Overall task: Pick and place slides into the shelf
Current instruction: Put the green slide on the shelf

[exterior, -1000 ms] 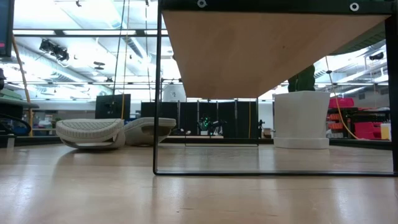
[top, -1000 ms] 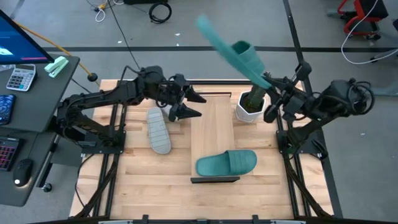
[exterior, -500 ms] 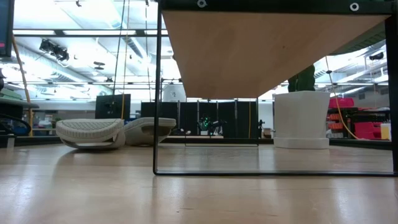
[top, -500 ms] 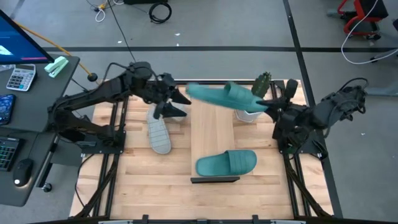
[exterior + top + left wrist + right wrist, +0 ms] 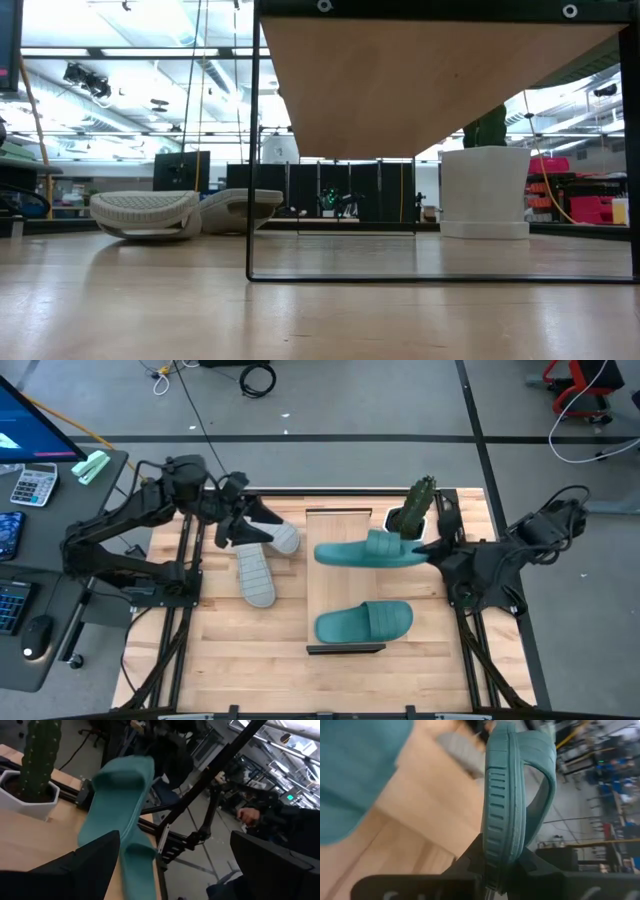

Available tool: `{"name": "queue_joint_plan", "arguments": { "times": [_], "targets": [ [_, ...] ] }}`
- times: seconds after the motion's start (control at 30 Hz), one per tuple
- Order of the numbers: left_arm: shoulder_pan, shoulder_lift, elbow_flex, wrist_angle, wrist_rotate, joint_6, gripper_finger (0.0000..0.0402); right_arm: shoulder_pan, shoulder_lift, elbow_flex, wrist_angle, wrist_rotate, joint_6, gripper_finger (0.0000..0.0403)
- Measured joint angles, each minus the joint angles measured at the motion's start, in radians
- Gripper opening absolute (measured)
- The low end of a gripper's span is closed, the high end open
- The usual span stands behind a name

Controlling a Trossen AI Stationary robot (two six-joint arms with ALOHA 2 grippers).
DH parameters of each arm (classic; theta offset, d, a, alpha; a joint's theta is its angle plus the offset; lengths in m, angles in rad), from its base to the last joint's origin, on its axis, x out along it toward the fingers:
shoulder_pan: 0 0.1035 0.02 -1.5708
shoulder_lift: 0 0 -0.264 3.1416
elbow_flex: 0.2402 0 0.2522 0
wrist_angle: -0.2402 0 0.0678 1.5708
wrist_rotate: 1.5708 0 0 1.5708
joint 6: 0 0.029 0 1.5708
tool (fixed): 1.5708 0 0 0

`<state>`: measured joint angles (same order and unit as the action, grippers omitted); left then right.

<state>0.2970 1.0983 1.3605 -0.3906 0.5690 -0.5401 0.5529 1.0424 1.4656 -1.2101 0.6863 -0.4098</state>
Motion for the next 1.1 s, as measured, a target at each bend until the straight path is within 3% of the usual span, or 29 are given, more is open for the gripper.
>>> {"name": "queue_joint_plan", "arguments": {
  "times": [0.37, 0.53, 0.87, 1.1],
  "targets": [
    [-0.032, 0.001, 0.0, 0.0, 0.0, -0.034, 0.0385, 0.0, 0.065, -0.002, -0.059, -0.016, -0.116, 0.004],
    [-0.063, 0.001, 0.0, 0.004, -0.032, -0.052, 0.0385, 0.0, 0.064, -0.063, -0.057, -0.017, -0.161, 0.004],
    [-0.121, 0.001, 0.0, 0.004, -0.094, -0.052, 0.0385, 0.0, -0.082, -0.308, 0.086, -0.025, -0.006, 0.004],
    [-0.123, 0.001, 0.0, 0.005, -0.106, -0.058, 0.0385, 0.0, -0.148, -0.403, 0.195, -0.022, 0.0, 0.0039]
  ]
}}
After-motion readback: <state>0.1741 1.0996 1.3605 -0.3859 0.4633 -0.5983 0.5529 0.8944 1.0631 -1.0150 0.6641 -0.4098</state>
